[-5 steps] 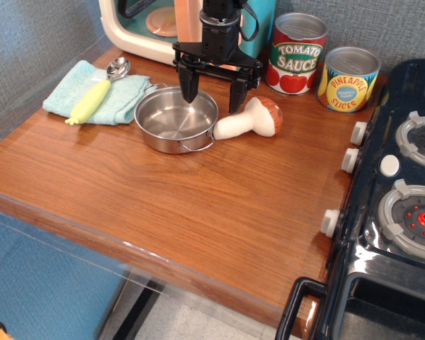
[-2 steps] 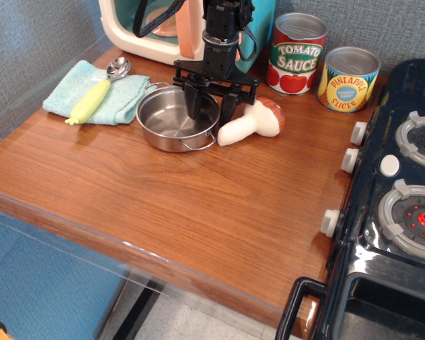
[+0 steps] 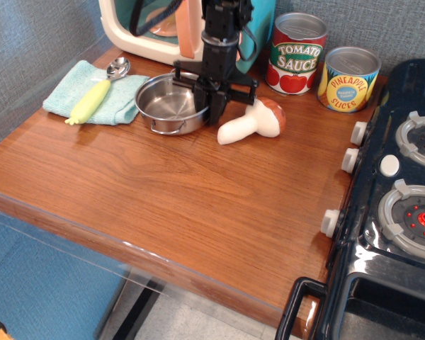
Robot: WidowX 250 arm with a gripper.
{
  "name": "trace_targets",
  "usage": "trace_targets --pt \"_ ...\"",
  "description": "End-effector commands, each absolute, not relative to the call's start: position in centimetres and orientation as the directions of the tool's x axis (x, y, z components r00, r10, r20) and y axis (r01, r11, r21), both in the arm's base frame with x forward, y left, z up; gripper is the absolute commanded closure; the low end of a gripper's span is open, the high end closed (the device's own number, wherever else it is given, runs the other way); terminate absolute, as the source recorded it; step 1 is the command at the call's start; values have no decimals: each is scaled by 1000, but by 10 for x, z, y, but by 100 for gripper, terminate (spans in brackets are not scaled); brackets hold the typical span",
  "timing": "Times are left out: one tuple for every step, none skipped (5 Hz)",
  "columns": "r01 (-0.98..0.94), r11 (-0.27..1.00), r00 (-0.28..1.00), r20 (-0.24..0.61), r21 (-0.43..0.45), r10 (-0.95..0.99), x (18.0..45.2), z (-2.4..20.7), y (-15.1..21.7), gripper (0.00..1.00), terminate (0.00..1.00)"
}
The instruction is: Put the metal pot in front of the mushroom.
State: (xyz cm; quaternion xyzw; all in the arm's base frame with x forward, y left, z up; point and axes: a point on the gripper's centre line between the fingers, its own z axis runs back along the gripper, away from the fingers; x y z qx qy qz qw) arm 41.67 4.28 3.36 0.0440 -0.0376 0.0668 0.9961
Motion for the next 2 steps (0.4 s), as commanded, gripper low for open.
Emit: trace_targets --pt "-59 991 973 231 119 30 388 116 20 100 0" --pt "47 993 977 203 106 -68 351 115 -4 100 0"
